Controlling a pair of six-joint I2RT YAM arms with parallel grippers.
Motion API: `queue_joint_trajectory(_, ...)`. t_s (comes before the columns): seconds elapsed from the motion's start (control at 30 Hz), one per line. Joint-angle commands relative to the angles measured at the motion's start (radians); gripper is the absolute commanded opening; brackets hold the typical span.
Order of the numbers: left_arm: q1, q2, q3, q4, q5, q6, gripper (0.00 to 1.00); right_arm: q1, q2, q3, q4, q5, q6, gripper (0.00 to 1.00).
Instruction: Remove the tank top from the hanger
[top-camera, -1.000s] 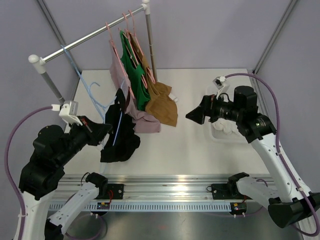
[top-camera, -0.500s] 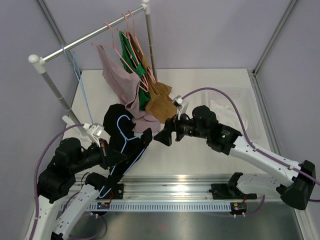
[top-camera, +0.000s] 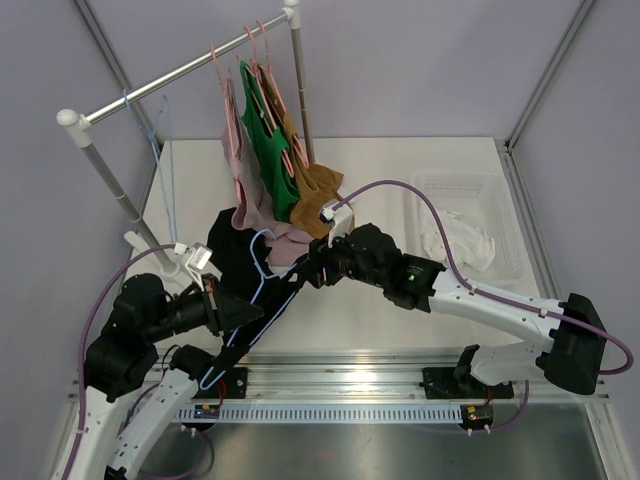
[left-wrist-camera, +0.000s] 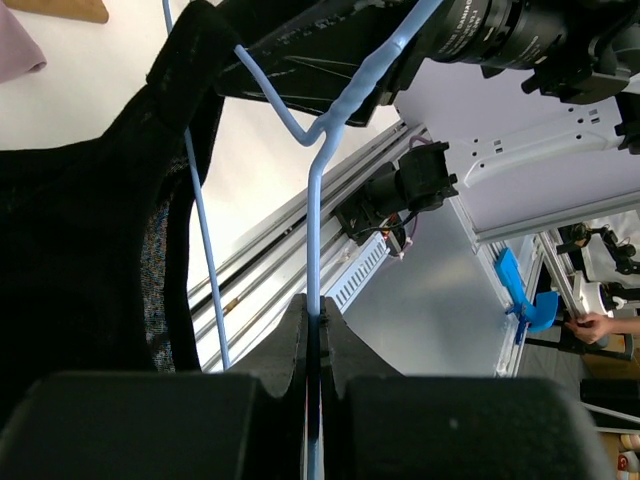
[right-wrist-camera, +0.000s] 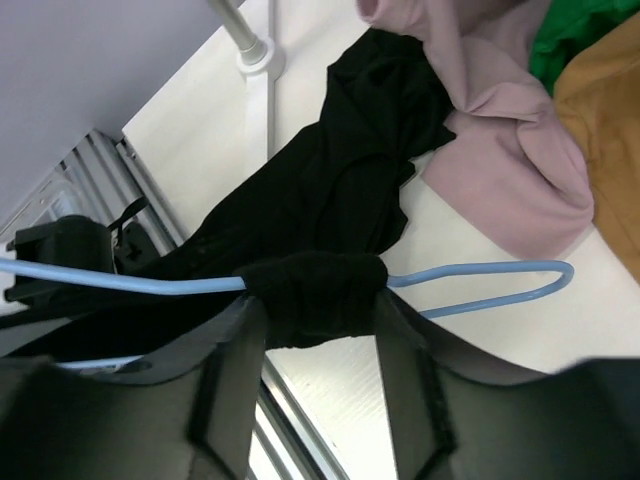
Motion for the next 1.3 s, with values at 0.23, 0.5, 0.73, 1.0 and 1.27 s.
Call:
queue_joint_trajectory(0.23,-0.003,0.023,-0.006,0.097,0.034,-0.032,0.0,0.011,-0.028,-0.008,0.031,0.207,-0.061,0.0)
queue_joint_trajectory(0.5,-0.003,0.051,-0.023,0.066,0.097,0.068,0.0,-0.11,-0.016,0.068,-0.237,0.56,-0.053,0.0)
queue_joint_trajectory(0.73,-0.003,0.033,-0.036,0.314,0.259,-0.047,0.0,-0.273,-0.071,0.056,-0.322,0.473,-0.016,0.0)
queue_joint_trajectory(1.0,-0.007,0.135,-0.044,0.836,0.079,-0.231,0.0,-0.274,-0.355,0.096,-0.43,0.413,-0.018,0.0)
queue_joint_trajectory(1.27,-0.132,0.255,-0.052,1.57,-0.161,-0.301,0.0,-0.274,-0.499,0.249,-0.506,0.077,-0.067,0.0)
